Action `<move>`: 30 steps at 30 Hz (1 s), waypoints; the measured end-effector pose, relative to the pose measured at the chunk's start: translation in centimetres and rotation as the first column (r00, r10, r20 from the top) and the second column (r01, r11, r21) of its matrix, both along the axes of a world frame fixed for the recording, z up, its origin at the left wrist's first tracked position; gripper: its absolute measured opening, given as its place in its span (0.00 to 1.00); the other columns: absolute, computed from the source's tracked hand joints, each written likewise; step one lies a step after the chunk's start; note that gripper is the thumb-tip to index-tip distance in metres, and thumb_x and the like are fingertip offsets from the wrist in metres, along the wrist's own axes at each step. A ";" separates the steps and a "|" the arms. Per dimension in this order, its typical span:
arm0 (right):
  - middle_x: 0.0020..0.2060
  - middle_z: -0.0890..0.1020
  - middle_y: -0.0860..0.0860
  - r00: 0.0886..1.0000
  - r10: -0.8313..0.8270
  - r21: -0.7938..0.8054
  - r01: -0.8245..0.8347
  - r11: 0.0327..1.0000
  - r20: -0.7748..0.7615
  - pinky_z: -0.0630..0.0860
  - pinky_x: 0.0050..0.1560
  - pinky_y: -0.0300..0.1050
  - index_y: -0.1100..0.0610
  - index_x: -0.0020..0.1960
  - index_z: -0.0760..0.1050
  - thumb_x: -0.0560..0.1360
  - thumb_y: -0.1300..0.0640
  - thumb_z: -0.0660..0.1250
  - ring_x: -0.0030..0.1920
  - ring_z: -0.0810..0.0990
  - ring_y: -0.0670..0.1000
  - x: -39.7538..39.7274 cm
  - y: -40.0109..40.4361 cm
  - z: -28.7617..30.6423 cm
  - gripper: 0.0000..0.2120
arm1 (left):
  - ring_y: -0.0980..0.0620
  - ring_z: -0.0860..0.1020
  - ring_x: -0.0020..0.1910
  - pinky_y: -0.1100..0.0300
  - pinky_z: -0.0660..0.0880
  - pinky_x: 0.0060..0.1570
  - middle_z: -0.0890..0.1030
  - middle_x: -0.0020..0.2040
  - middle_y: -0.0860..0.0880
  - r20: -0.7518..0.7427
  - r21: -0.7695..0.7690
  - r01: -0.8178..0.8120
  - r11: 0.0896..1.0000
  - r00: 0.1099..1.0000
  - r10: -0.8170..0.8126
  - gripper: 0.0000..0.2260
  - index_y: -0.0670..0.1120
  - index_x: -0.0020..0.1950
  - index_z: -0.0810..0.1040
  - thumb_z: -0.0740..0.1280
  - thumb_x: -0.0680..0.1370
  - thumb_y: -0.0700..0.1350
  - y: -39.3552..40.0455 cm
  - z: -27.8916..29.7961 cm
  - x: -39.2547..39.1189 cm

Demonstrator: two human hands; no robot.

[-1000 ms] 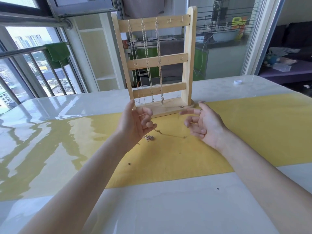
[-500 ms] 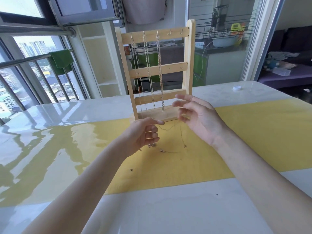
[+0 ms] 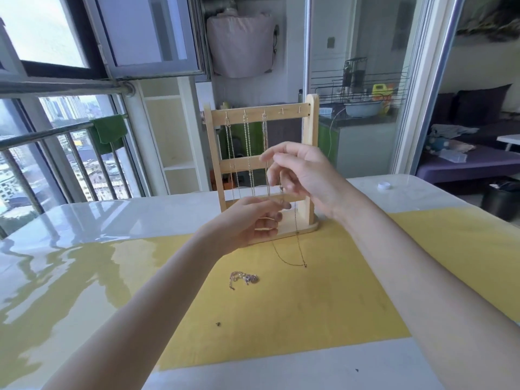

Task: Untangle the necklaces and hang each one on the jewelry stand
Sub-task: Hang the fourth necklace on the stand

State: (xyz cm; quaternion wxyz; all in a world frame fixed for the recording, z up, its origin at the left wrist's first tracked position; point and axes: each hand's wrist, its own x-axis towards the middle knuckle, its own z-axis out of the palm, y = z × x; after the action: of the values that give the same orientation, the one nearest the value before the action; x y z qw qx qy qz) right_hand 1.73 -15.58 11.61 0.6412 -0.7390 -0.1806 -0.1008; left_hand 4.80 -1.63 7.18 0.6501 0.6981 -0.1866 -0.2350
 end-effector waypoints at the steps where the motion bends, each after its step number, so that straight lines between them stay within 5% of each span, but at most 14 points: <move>1: 0.29 0.79 0.51 1.000 -0.012 -0.013 0.012 1.000 0.003 0.64 0.23 0.34 0.58 0.49 0.77 0.81 0.64 0.56 0.23 0.67 0.45 0.1 0.0 0.5 0.11 | 0.55 0.71 0.32 0.64 0.74 0.37 0.73 0.34 0.50 0.002 -0.032 -0.003 0.999 1.000 0.003 0.06 0.42 0.53 0.79 0.64 0.79 0.42 -0.2 0.8 0.2; 9: 0.31 0.79 0.52 0.977 -0.167 0.009 0.170 0.985 -0.130 0.58 0.21 0.34 0.58 0.52 0.76 0.79 0.63 0.60 0.22 0.64 0.44 1.6 -3.7 0.2 0.07 | 0.55 0.71 0.30 0.65 0.74 0.33 0.71 0.34 0.49 0.038 -0.095 -0.036 0.995 0.998 0.039 0.06 0.43 0.47 0.76 0.61 0.81 0.42 -0.1 4.7 1.8; 15: 0.31 0.78 0.51 0.975 -0.092 -0.097 0.073 0.993 -0.203 0.60 0.22 0.35 0.58 0.52 0.78 0.80 0.52 0.60 0.22 0.65 0.45 3.1 -3.5 0.6 0.11 | 0.59 0.67 0.23 0.68 0.67 0.25 0.71 0.29 0.51 0.354 -0.026 -0.231 0.973 0.908 0.225 0.08 0.42 0.48 0.78 0.62 0.81 0.44 -1.8 6.5 3.2; 20: 0.29 0.77 0.47 0.971 -0.240 -0.113 0.241 0.964 0.024 0.68 0.33 0.37 0.53 0.43 0.80 0.76 0.57 0.68 0.30 0.72 0.45 5.5 -3.2 3.3 0.04 | 0.58 0.65 0.23 0.68 0.63 0.23 0.71 0.28 0.51 0.420 -0.055 -0.269 0.962 0.868 0.266 0.09 0.41 0.47 0.79 0.61 0.81 0.43 -2.4 8.2 4.6; 25: 0.26 0.76 0.47 0.916 -0.364 -0.061 0.378 0.924 0.171 0.67 0.31 0.31 0.55 0.40 0.80 0.74 0.59 0.70 0.25 0.71 0.40 7.5 -3.0 5.2 0.04 | 0.60 0.65 0.21 0.70 0.62 0.22 0.71 0.25 0.53 0.502 -0.114 -0.324 0.939 0.797 0.336 0.13 0.42 0.40 0.79 0.60 0.81 0.42 -2.9 7.4 5.4; 30: 0.28 0.77 0.45 0.786 -0.488 -0.168 0.577 0.799 0.380 0.70 0.35 0.34 0.55 0.40 0.82 0.72 0.58 0.71 0.34 0.75 0.45 9.1 -1.8 6.2 0.03 | 0.58 0.67 0.22 0.68 0.63 0.22 0.72 0.27 0.50 0.479 -0.136 -0.352 0.926 0.795 0.372 0.14 0.42 0.39 0.77 0.58 0.82 0.42 -3.4 6.6 6.3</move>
State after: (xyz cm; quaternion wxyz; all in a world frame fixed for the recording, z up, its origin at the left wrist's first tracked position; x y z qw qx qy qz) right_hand 10.87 -17.38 17.80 0.4390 -0.8150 -0.0753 -0.3707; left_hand 11.11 -5.01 13.82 0.6265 0.7444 -0.2149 0.0847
